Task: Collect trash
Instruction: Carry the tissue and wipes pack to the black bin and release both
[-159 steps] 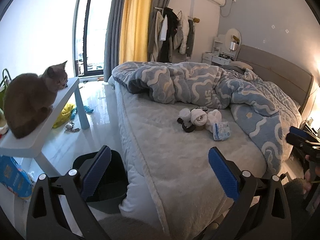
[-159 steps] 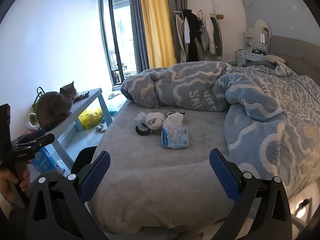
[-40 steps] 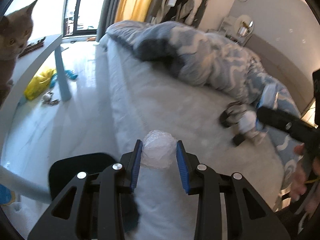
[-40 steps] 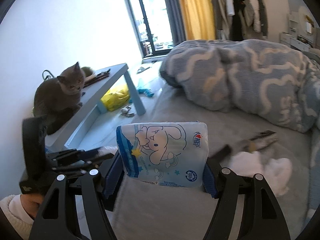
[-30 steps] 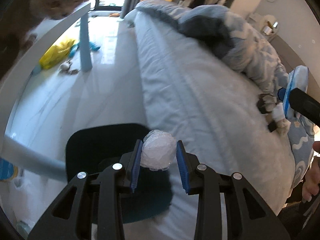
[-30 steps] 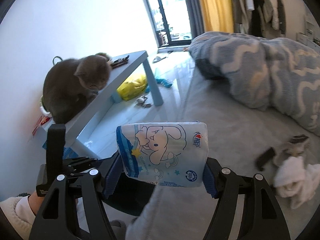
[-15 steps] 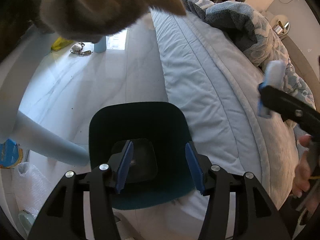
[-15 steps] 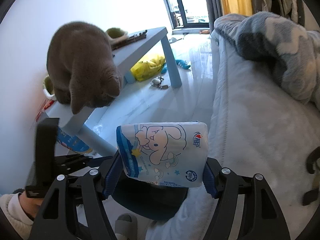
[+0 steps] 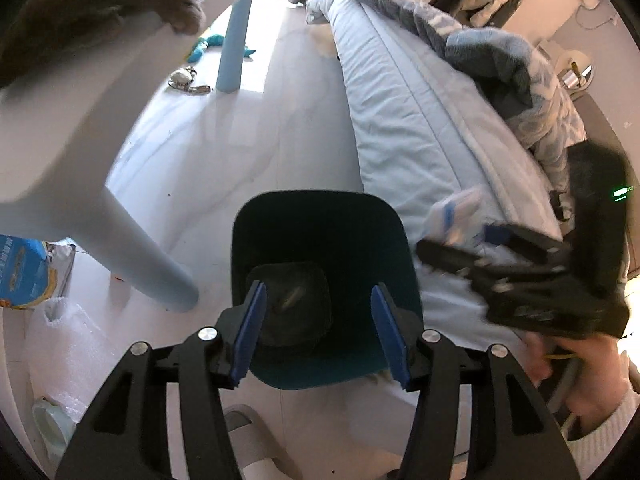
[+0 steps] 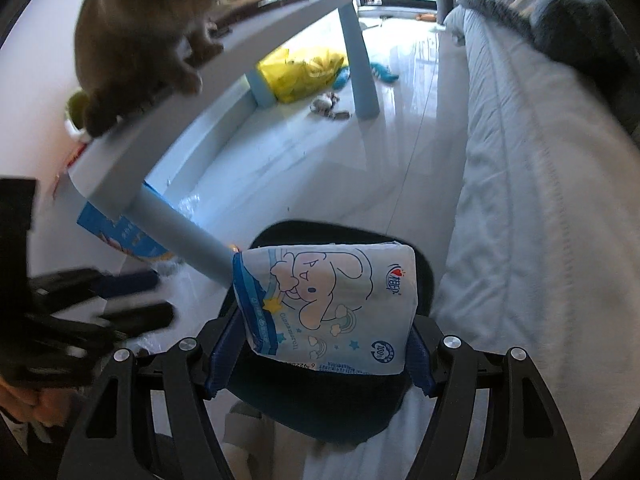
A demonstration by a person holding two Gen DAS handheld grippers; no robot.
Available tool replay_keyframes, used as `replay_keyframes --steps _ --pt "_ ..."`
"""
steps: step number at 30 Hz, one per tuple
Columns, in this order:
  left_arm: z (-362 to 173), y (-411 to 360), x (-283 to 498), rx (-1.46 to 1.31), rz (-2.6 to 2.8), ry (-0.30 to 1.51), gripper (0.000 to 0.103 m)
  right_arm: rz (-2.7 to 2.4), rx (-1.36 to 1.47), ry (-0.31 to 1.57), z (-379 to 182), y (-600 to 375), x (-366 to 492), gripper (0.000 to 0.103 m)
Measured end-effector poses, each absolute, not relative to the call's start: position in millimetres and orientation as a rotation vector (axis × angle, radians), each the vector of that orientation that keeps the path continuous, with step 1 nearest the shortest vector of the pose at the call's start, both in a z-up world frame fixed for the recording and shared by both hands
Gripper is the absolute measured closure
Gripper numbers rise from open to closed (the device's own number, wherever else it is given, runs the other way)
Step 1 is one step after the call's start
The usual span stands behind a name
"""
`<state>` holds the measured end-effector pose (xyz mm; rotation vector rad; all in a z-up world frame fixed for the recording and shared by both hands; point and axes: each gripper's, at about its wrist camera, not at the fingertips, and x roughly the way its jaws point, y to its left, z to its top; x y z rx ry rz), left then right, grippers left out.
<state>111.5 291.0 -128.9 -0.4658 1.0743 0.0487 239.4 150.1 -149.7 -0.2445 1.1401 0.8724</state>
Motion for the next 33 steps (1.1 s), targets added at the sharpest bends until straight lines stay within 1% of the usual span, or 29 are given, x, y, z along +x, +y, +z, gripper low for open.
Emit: replay_keyframes --steps 9,10,11,13,16,22,28,33 --pt "-93 309 92 -0.519 0.034 0.95 0.047 0.873 -0.325 1.2 -189 179 228 0.032" --pt "-91 309 92 -0.519 0.029 0.943 0.047 0.874 -0.332 1.204 -193 181 227 0.03" --pt "-89 310 91 -0.518 0.025 0.937 0.048 0.878 -0.342 1.207 -195 184 225 0.021" --pt "-85 310 91 -0.524 0.022 0.928 0.048 0.871 -0.347 1.196 -195 185 222 0.012" --pt "-80 310 92 -0.546 0.004 0.909 0.049 0.878 -0.336 1.181 -185 181 221 0.012" --pt "-63 288 96 -0.584 -0.073 0.868 0.049 0.864 -0.295 1.088 -148 161 231 0.012" --pt "-34 256 99 -0.494 -0.106 0.773 0.049 0.85 -0.201 0.967 -99 129 244 0.012" --pt "-13 234 106 -0.465 -0.134 0.697 0.049 0.839 -0.153 0.882 -68 101 251 0.012"
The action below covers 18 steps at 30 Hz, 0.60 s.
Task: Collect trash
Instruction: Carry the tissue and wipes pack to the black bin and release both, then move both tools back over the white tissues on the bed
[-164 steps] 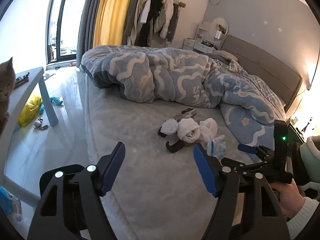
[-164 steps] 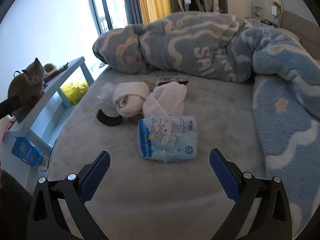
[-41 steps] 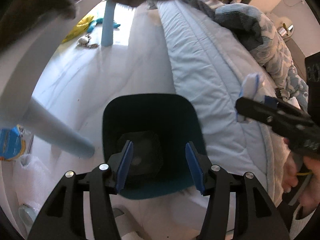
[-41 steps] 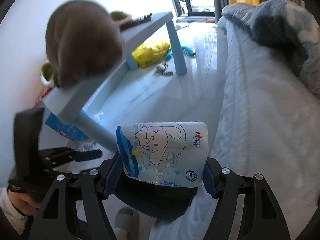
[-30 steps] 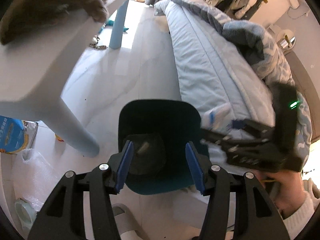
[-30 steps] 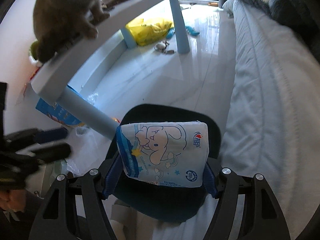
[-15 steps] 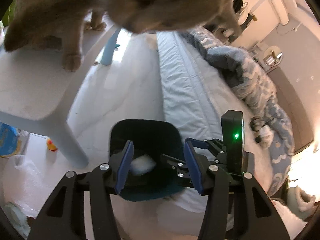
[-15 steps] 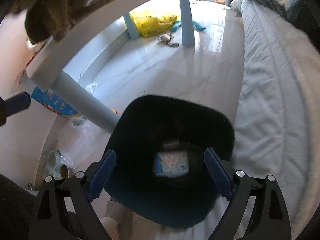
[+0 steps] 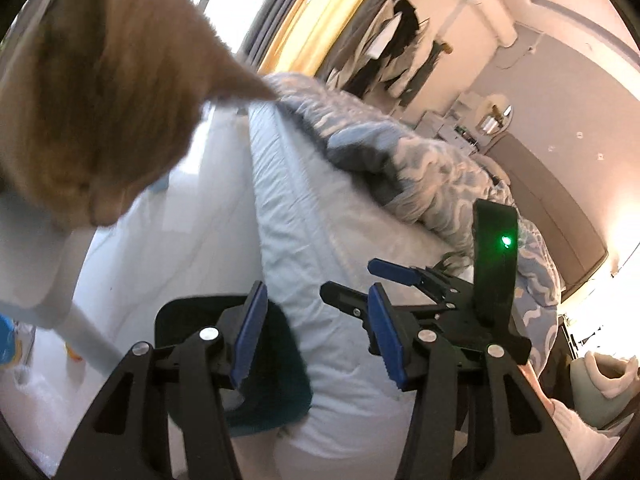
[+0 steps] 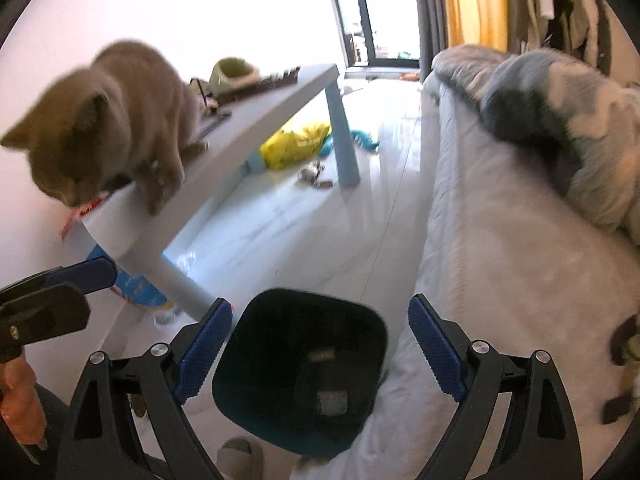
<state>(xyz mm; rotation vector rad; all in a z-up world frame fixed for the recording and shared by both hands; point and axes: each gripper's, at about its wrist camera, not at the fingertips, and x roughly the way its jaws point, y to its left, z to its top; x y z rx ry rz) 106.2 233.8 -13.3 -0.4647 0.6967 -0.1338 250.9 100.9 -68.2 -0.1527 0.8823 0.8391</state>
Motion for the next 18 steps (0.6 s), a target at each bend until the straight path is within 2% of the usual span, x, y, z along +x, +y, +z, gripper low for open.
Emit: replay_keyframes --steps 10,18 --pt "19 174 131 -0.394 -0.221 0.62 0.044 0.775 -0.13 0.796 -36 37 255 0.012" --pt "26 126 158 -0.388 -0.282 0.61 0.042 0.677 -0.118 0.736 -14 -29 262 0.012"
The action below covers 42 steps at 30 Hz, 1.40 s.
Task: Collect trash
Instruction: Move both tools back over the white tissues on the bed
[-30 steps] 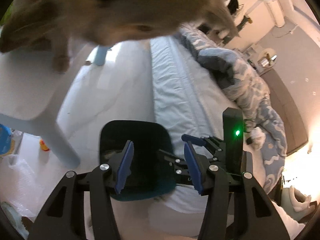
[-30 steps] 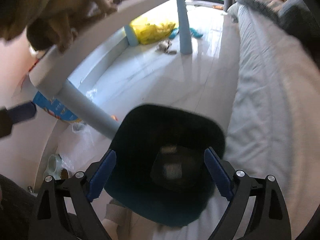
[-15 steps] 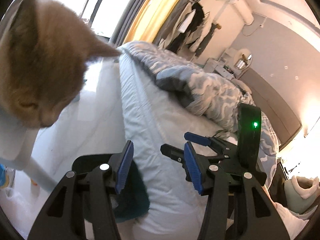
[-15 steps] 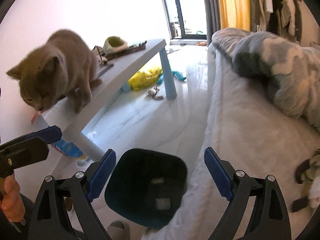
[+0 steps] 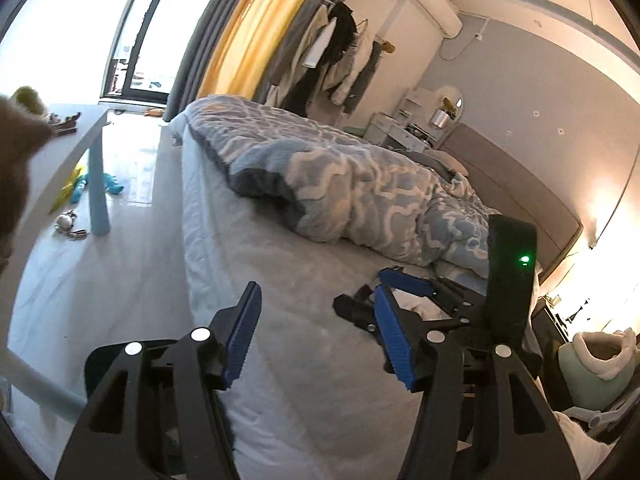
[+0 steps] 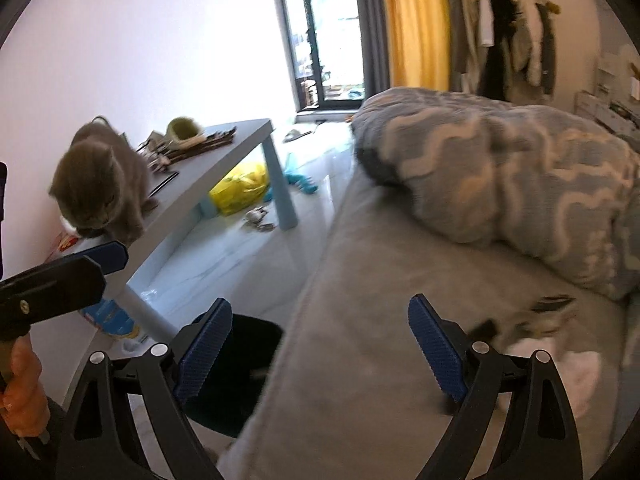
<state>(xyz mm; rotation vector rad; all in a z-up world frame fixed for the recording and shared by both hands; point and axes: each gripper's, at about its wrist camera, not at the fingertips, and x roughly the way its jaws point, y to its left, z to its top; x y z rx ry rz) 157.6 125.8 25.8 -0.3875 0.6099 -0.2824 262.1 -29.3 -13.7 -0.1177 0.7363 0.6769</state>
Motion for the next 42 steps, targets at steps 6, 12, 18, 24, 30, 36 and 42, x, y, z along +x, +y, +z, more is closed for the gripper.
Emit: replay_keyframes --steps 6,12,18,24,30,36,42 --pt "27 98 171 -0.4 -0.318 0.606 0.035 0.61 -0.114 0.707 -5 -77 269 0.012" --pt "23 67 189 -0.397 -0.346 0.623 0.033 0.563 -0.103 0.702 -6 -127 274 0.011" --pt "8 31 208 -0.381 -0.372 0.67 0.032 0.525 -0.084 0.728 -20 -163 281 0.011" --pt "-10 -1 228 -0.382 -0.389 0.722 0.031 0.513 -0.066 0.758 -38 -196 287 0.011" --pt "-32 -29 249 -0.382 -0.392 0.782 0.029 0.51 -0.088 0.794 -62 -212 292 0.01" --pt "-48 -49 267 -0.377 -0.386 0.827 0.029 0.516 -0.079 0.811 -75 -227 296 0.007" --pt "-64 -69 280 -0.359 -0.389 0.861 0.032 0.52 -0.049 0.828 -88 -242 300 0.007"
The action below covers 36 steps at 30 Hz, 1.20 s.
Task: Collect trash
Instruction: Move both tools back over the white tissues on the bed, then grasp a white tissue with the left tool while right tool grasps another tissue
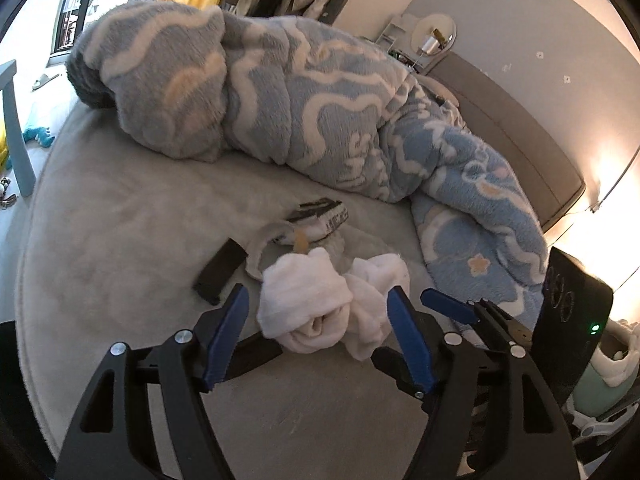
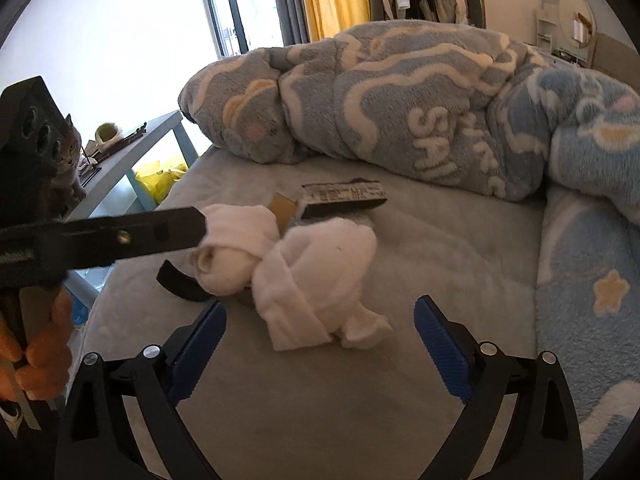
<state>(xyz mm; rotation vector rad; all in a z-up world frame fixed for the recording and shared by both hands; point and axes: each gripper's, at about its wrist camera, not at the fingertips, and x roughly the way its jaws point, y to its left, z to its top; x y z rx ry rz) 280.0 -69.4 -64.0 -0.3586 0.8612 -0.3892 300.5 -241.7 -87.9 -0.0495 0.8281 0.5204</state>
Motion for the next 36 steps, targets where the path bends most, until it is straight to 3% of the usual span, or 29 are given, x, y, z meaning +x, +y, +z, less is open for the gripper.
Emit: replay_keyframes --steps 4,7,10,20,28,30,32,36 --pt "-72 -77 286 -0.353 -0.379 0.867 0.044 0.532 -0.038 0.829 -94 -249 301 0.007" --pt "-73 -77 289 -0.351 -0.375 0.865 0.067 0.54 -0.032 0.822 -95 -253 300 0.007" --pt "-70 -74 289 -0.367 -0.376 0.852 0.072 0.551 -0.019 0.802 -91 -255 300 0.007" --pt "-66 -78 285 -0.37 -0.423 0.845 0.084 0.543 -0.018 0.813 -92 -248 308 0.007" --pt "-44 -65 275 -0.403 -0.448 0.761 0.085 0.476 -0.037 0.815 -91 -241 316 0.007" --pt "-40 -60 272 -0.415 -0.451 0.745 0.085 0.466 -0.046 0.819 -91 -238 318 0.013" --pt "-37 -55 270 -0.414 -0.448 0.74 0.085 0.451 -0.058 0.826 -93 -235 319 0.026" --pt "-32 -46 267 -0.412 -0.438 0.738 0.085 0.424 -0.061 0.827 -93 -229 324 0.03"
